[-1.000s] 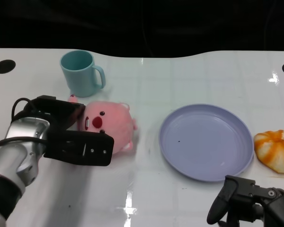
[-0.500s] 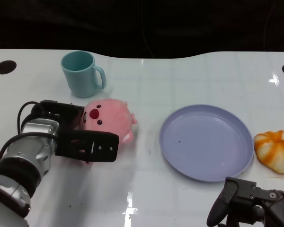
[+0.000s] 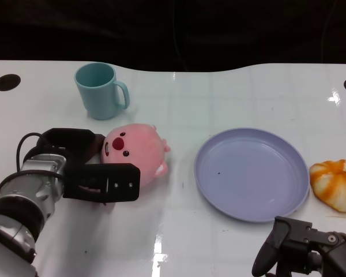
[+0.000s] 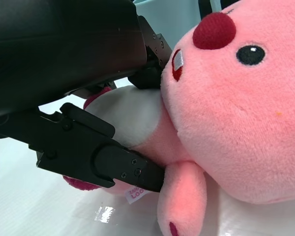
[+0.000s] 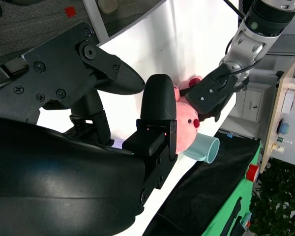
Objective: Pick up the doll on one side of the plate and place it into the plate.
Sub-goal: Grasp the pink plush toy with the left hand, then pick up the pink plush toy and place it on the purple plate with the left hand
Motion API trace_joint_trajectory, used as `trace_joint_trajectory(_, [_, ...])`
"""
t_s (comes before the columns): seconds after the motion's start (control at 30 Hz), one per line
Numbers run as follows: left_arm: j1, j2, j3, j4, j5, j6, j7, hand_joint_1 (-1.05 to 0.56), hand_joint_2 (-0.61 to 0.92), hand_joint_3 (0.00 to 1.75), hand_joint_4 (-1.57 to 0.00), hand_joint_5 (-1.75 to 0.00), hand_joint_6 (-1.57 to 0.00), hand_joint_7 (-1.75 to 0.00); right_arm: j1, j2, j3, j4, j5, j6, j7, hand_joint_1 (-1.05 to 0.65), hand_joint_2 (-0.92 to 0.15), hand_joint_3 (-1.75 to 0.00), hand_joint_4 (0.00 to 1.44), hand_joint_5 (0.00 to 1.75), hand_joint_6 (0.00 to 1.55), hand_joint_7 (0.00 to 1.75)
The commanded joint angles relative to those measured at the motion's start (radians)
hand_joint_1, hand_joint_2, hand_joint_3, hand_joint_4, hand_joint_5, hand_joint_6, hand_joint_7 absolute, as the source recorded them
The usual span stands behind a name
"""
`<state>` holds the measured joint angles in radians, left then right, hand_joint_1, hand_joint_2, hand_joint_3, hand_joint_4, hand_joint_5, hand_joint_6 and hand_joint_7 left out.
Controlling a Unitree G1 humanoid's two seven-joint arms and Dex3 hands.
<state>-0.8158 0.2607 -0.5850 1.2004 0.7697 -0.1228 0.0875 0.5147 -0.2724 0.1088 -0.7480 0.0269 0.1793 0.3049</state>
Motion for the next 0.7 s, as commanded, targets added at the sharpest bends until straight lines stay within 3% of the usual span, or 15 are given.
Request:
trace_joint_trajectory(0.03, [0.078,-0.004,-0.006,0.013,-0.016,-0.053,0.017,-0.25,0.92,0.28,-0.69,-1.69,-0.85,-0.78,-0.008,-0.005,-0.004,0.002,0.002,0.006,-0.003,-0.21,-0.52,-1.1,0.66,1.72,0.6,1.42])
trace_joint_trajectory(0.1, [0.082,0.002,0.001,0.006,-0.028,-0.067,0.039,-0.27,0.92,0.31,-0.69,-1.74,-0.8,-1.02,-0.012,-0.006,-0.002,0.009,-0.003,-0.004,-0.003,-0.21,-0.52,-1.1,0.67,1.72,0.6,1.42])
trace_joint_trajectory(0.2, [0.098,0.01,0.028,-0.012,-0.06,-0.101,0.095,-0.28,0.92,0.32,-0.69,-1.74,-0.77,-1.12,-0.016,-0.006,0.0,0.013,-0.005,-0.007,-0.004,-0.2,-0.52,-1.11,0.67,1.72,0.6,1.42])
trace_joint_trajectory(0.23, [0.112,0.017,0.052,-0.028,-0.082,-0.128,0.14,-0.22,0.85,0.48,-0.81,-1.75,-0.74,-1.49,-0.02,-0.006,0.001,0.018,-0.006,-0.007,-0.005,-0.21,-0.52,-1.11,0.67,1.72,0.6,1.42])
trace_joint_trajectory(0.3, [0.133,0.024,0.094,-0.054,-0.123,-0.167,0.19,-0.19,0.7,0.78,-0.89,-1.75,-0.74,-1.68,-0.026,-0.005,0.001,0.028,-0.007,-0.009,-0.006,-0.21,-0.51,-1.12,0.67,1.72,0.6,1.42])
trace_joint_trajectory(0.33, [0.14,0.023,0.116,-0.065,-0.149,-0.179,0.187,-0.19,0.63,0.93,-0.91,-1.75,-0.72,-1.72,-0.029,-0.006,0.0,0.035,-0.006,-0.012,-0.005,-0.21,-0.51,-1.12,0.68,1.72,0.6,1.42])
trace_joint_trajectory(0.4, [0.151,0.022,0.156,-0.091,-0.196,-0.185,0.159,-0.19,0.59,1.04,-0.92,-1.75,-0.72,-1.74,-0.037,-0.004,-0.003,0.048,-0.002,-0.013,-0.004,-0.2,-0.51,-1.13,0.68,1.72,0.6,1.42])
trace_joint_trajectory(0.7, [0.195,0.049,0.231,-0.275,-0.262,-0.142,0.05,-0.18,0.53,1.15,-0.93,-1.75,-0.74,-1.75,-0.068,0.007,0.001,0.105,0.014,-0.026,-0.004,-0.17,-0.5,-1.14,0.66,1.72,0.6,1.4])
